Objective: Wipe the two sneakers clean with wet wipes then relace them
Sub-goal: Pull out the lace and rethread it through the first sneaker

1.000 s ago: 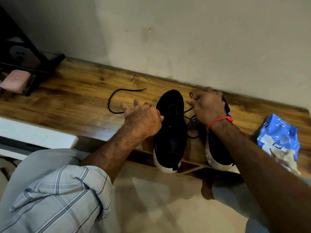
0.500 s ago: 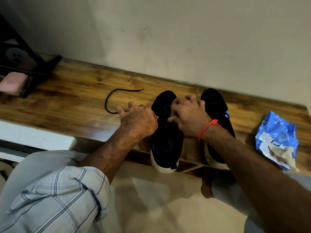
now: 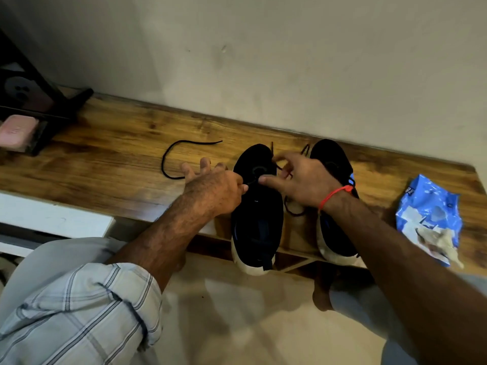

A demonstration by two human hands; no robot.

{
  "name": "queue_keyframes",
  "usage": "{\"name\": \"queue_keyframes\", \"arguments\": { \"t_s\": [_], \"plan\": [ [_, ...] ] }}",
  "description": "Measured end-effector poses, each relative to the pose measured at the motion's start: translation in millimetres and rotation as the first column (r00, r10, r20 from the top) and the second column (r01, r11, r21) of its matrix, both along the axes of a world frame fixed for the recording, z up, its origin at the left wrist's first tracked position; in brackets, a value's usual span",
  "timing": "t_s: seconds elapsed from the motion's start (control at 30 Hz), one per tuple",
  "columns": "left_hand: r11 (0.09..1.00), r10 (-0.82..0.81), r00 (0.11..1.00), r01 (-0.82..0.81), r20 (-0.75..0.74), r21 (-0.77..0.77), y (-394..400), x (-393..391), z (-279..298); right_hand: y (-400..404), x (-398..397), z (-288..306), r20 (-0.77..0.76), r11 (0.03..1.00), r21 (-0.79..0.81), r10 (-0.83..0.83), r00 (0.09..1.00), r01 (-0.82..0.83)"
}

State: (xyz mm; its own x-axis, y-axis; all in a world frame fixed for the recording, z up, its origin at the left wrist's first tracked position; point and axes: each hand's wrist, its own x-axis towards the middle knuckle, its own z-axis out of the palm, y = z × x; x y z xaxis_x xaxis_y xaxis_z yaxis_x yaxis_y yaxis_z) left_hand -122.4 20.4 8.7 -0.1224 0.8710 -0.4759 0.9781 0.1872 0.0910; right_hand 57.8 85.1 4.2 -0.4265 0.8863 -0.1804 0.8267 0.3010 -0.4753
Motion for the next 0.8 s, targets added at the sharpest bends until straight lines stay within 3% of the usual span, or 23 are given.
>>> {"name": "queue_keyframes", "arguments": {
  "t_s": [0.07, 0.1, 0.23, 0.33, 0.43, 0.53, 0.63, 0.8],
  "plan": [
    [1.0, -0.011, 1.0, 0.011, -0.006, 0.004, -1.3, -1.7, 1.3, -11.4, -5.8, -9.4, 0.234, 0.993, 0.067, 0.077, 0.969, -0.095],
    [1.0, -0.013, 1.0, 0.013, -0.012, 0.0, -1.9, -2.8, 1.4, -13.7, -7.4, -13.4, 0.273, 0.991, 0.095, 0.067, 0.96, -0.097],
    [0.999, 0.034, 0.993, -0.036, -0.11, -0.015, -2.2, -10.5, 2.2, -7.3, -1.5, -14.8, 0.049, 0.993, -0.067, -0.096, 0.994, 0.099],
    [0.996, 0.078, 0.989, -0.081, -0.122, -0.025, -1.5, -13.2, 2.2, -5.7, 4.5, -10.1, -0.036, 0.968, -0.215, -0.143, 0.989, 0.132],
    [0.994, 0.069, 0.997, -0.066, -0.031, 0.088, -2.3, -11.3, 1.4, -8.9, 4.9, -10.6, -0.058, 0.977, -0.182, -0.122, 0.991, 0.11],
    [0.958, -0.07, 0.996, 0.052, 0.055, 0.283, -4.6, -0.8, -4.0, -11.9, 2.5, -9.7, -0.08, 0.989, -0.124, -0.097, 0.992, 0.086],
    [0.91, -0.161, 0.987, 0.139, 0.025, 0.391, -5.4, 17.1, -18.2, -15.9, 0.0, -9.5, -0.081, 0.996, -0.068, -0.071, 0.994, 0.066],
    [0.87, -0.155, 0.987, 0.161, -0.05, 0.466, -4.0, 23.3, -32.4, -19.3, 0.3, -6.4, -0.091, 0.998, -0.051, -0.05, 0.995, 0.045]
  ]
}}
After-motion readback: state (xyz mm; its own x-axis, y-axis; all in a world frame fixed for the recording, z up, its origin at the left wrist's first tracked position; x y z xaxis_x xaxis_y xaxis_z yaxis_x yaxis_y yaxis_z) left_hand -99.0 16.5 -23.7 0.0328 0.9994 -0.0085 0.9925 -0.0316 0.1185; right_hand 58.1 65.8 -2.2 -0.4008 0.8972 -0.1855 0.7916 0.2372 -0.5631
